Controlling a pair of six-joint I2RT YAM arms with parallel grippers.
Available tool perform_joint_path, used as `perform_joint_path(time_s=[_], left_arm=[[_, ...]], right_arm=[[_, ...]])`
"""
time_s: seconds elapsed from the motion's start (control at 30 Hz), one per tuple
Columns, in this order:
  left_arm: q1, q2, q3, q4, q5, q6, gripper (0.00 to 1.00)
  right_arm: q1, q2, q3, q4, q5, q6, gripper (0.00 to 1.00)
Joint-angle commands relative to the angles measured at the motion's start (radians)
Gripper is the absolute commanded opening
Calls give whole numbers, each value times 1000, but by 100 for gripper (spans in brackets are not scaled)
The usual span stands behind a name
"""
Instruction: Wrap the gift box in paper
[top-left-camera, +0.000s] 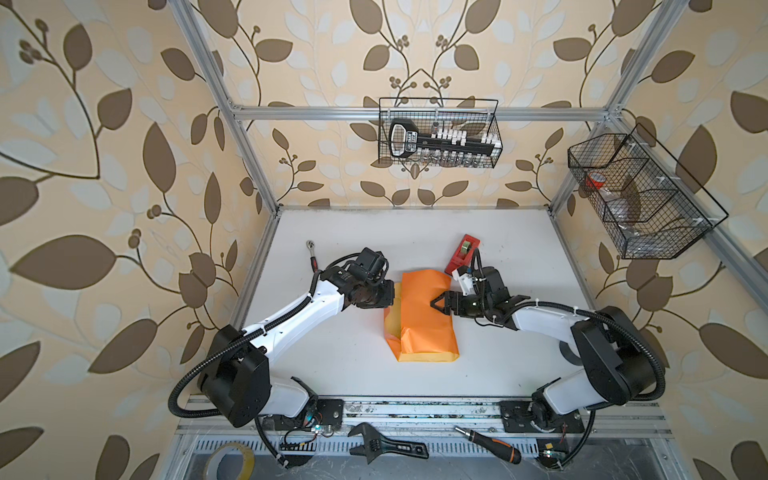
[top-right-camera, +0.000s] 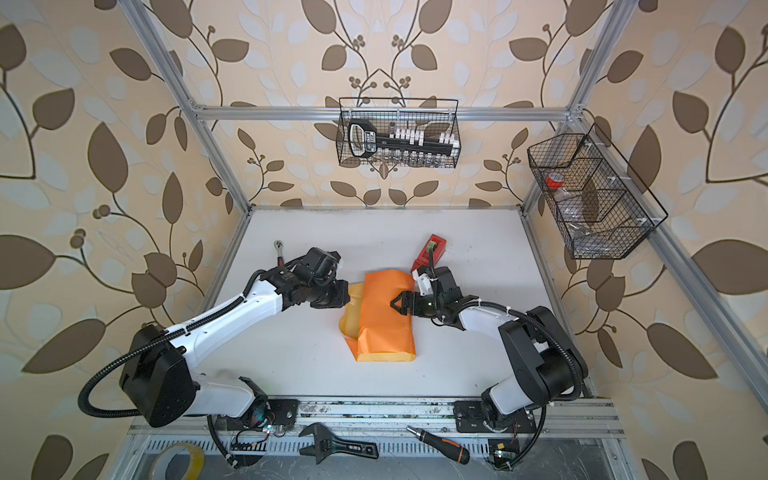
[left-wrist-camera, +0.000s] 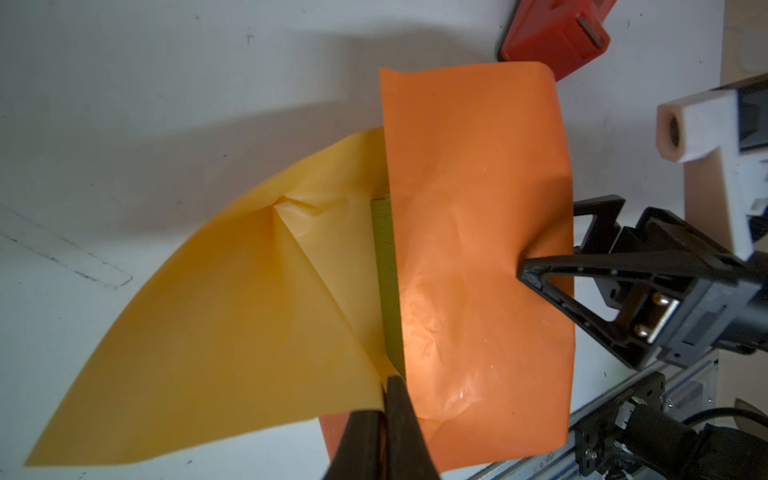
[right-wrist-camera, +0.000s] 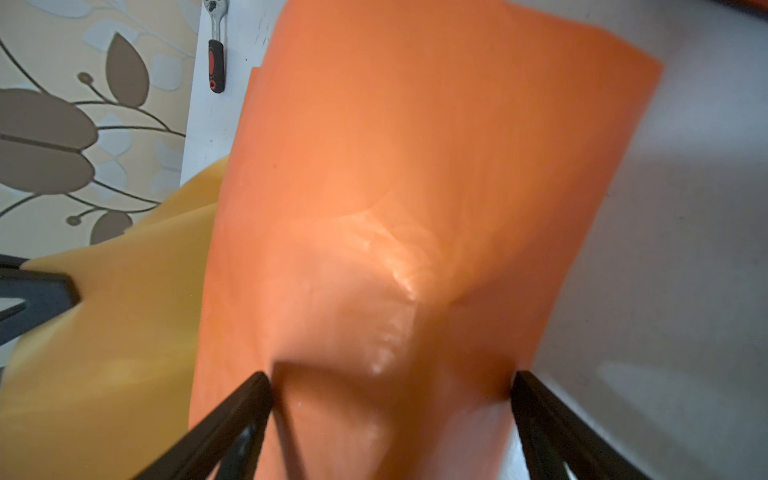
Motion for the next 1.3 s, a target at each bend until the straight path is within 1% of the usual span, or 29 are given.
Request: perform_joint_path(time_s=[0.0, 0.1, 0.2, 0.4, 0.47, 0.53, 0.67, 0.73, 0.93, 1.0, 1.1, 1.17, 1.27], left_arm=[[70, -88, -100, 71, 90, -69, 23], [117, -115, -153, 109, 134, -96, 29], [145, -143, -194, 150, 174, -123, 35], [188, -170, -243, 193, 176, -144, 56], [205, -167, -250, 205, 169, -140, 59], [225, -162, -250, 219, 166, -134, 59], [269, -135, -235, 225, 153, -109, 56], [288, -120, -231, 236, 155, -111, 50], [295, -85, -220, 252, 194, -98, 28], [295, -92, -211, 230, 167, -81, 20], [291, -114, -203, 210, 132, -59, 10], [274, -124, -190, 192, 118, -49, 5], [219, -131, -139, 127, 53, -19, 2]], right_arm=[[2, 55, -45, -120, 73, -17, 91], [3, 58, -42, -118, 73, -18, 90], [4, 63, -40, -118, 71, -18, 90], [4, 66, -40, -116, 67, -19, 91], [4, 65, -41, -115, 67, -19, 91], [3, 66, -40, -115, 68, -19, 91], [4, 65, -41, -116, 66, -20, 91], [3, 64, -42, -118, 66, -22, 91], [-1, 62, -45, -117, 66, -24, 91], [-2, 64, -45, -116, 66, -25, 91], [-3, 67, -44, -113, 66, -24, 91], [-3, 67, -44, -114, 65, -24, 91], [-2, 65, -44, -116, 67, -24, 91]])
